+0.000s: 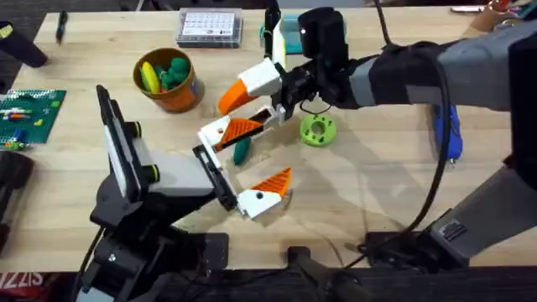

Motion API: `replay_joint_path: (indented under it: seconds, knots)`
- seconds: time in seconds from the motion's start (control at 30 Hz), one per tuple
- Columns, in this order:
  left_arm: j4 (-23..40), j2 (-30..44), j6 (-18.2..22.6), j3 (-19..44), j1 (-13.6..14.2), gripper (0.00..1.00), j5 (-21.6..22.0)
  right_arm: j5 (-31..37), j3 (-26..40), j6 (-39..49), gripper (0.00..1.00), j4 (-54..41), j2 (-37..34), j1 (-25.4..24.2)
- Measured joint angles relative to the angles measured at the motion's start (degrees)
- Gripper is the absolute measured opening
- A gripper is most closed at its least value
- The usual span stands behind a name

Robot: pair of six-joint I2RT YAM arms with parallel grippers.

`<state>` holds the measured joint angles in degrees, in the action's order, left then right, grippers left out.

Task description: Pick up the gripper from the table and insert it into the empty holder that is missing its gripper. Then pick up a screw, insert it into the mounting hole, and use the screwdriver to tighten it. Finally, clean up the table by picking up the vegetable and placing it into the bucket.

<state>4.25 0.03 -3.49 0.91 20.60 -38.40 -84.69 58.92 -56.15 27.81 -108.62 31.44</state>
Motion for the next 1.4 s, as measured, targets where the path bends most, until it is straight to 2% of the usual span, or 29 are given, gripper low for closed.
replay_joint_path:
  seconds: [0.33,0.6,0.73,0.97,1.07,1.13,1.3,1.4]
  knots:
    - [0.00,0.00,0.00,0.00,0.00,0.991,-0.01,-2.22,0.00,1.98,0.993,-1.75,0.00,-2.83]
    - [0.00,0.02,0.00,0.00,0.00,0.991,-0.03,-2.48,0.00,6.62,0.995,-12.14,0.00,-2.82]
    - [0.00,0.01,0.00,0.00,0.00,0.991,-0.03,-0.32,0.00,8.19,0.994,-12.55,0.00,-4.07]
    - [0.00,0.01,0.00,0.00,0.00,0.991,-0.04,5.41,0.00,9.10,0.995,-13.52,1.89,-9.97]
    - [0.00,0.01,0.00,0.00,0.00,0.991,-0.09,6.35,0.08,10.97,0.995,-18.68,5.80,-11.34]
    - [0.00,0.00,0.00,0.00,0.00,0.991,-0.21,6.72,0.16,13.68,0.994,-25.38,9.03,-11.43]
    - [0.01,0.01,0.00,0.00,0.00,0.991,-0.56,7.17,0.35,26.75,0.995,-46.87,15.44,-11.32]
    - [0.02,0.00,0.00,0.00,0.00,0.991,-0.64,7.13,0.28,34.39,0.995,-52.80,16.06,-11.02]
